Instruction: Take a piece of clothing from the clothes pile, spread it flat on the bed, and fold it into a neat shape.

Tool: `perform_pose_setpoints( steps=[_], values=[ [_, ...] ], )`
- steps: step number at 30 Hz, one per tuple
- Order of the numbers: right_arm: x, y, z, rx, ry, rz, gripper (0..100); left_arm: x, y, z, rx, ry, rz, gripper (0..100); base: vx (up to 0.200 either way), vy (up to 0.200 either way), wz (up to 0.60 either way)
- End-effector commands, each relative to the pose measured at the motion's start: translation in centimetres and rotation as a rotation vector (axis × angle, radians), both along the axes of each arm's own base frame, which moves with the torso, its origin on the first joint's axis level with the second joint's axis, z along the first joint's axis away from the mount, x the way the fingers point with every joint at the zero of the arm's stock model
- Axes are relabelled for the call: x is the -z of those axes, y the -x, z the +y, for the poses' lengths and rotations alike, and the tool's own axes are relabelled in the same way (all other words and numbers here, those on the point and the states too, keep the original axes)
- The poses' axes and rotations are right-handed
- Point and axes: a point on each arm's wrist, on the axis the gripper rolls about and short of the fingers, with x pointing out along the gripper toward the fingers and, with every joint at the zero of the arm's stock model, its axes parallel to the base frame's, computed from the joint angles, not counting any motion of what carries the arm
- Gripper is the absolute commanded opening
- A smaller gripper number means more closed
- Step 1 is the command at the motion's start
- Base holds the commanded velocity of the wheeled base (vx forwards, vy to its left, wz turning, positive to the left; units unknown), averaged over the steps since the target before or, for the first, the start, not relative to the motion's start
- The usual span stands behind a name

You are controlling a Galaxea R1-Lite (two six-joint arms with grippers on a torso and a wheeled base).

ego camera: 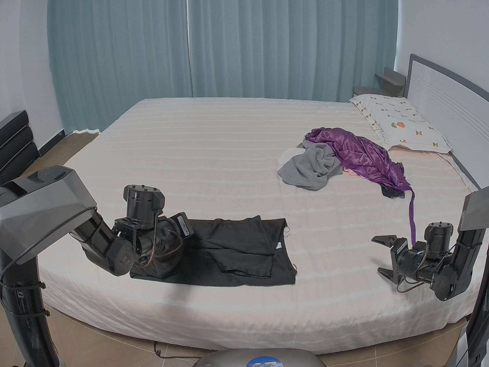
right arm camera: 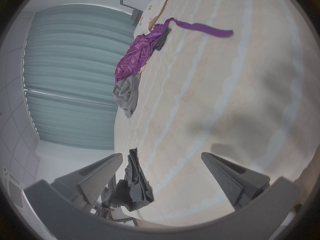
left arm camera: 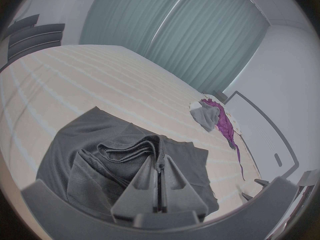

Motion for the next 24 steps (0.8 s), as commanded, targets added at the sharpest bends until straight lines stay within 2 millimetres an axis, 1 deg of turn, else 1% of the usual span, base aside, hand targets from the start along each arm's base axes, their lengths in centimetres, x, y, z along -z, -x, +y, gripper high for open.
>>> perform_pose_setpoints(
  steps=[1, 3, 4, 6, 9, 12, 14, 18, 19, 20, 24],
  values=[
    [0.0, 0.0, 0.0, 0.000, 0.000, 0.001, 100, -0.8, 0.0, -2.0, 0.033, -0.004, -0.016, 0, 0.000, -0.200, 0.00],
    [0.0, 0.0, 0.0, 0.000, 0.000, 0.001, 100, -0.8, 0.0, -2.5, 0.046, -0.006, -0.010, 0, 0.000, -0.200, 0.00],
    [0.0, 0.0, 0.0, 0.000, 0.000, 0.001, 100, -1.0, -0.1, -3.2, 0.060, -0.007, -0.014, 0, 0.000, -0.200, 0.00],
    [0.0, 0.0, 0.0, 0.000, 0.000, 0.001, 100, -1.1, -0.2, -3.8, 0.067, -0.009, -0.015, 0, 0.000, -0.200, 0.00],
    [0.0, 0.0, 0.0, 0.000, 0.000, 0.001, 100, -0.6, -0.5, -5.0, 0.077, -0.021, -0.008, 0, 0.000, -0.200, 0.00],
    [0.0, 0.0, 0.0, -0.002, 0.000, 0.001, 100, 0.1, -0.8, -5.8, 0.074, -0.037, 0.002, 0, 0.000, 0.000, 0.00],
    [0.0, 0.0, 0.0, -0.002, 0.001, 0.001, 100, 1.2, -1.2, -6.8, 0.068, -0.060, 0.014, 0, 0.000, 0.000, 0.00],
    [0.0, 0.0, 0.0, -0.002, 0.001, 0.001, 100, 3.0, -1.9, -8.1, 0.037, -0.100, 0.016, 0, 0.000, 0.000, 0.00],
    [0.0, 0.0, 0.0, -0.002, 0.001, 0.001, 100, 3.0, -1.9, -8.1, 0.037, -0.100, 0.016, 100, 0.000, 0.000, 0.00],
    [0.0, 0.0, 0.0, -0.002, 0.001, 0.001, 100, 3.6, -2.2, -8.5, 0.027, -0.109, 0.014, 100, 0.000, 0.000, 0.00],
    [0.0, 0.0, 0.0, -0.002, 0.001, 0.001, 100, 3.7, -1.9, -9.0, 0.028, -0.111, 0.012, 100, 0.000, 0.000, 0.00]
  ],
)
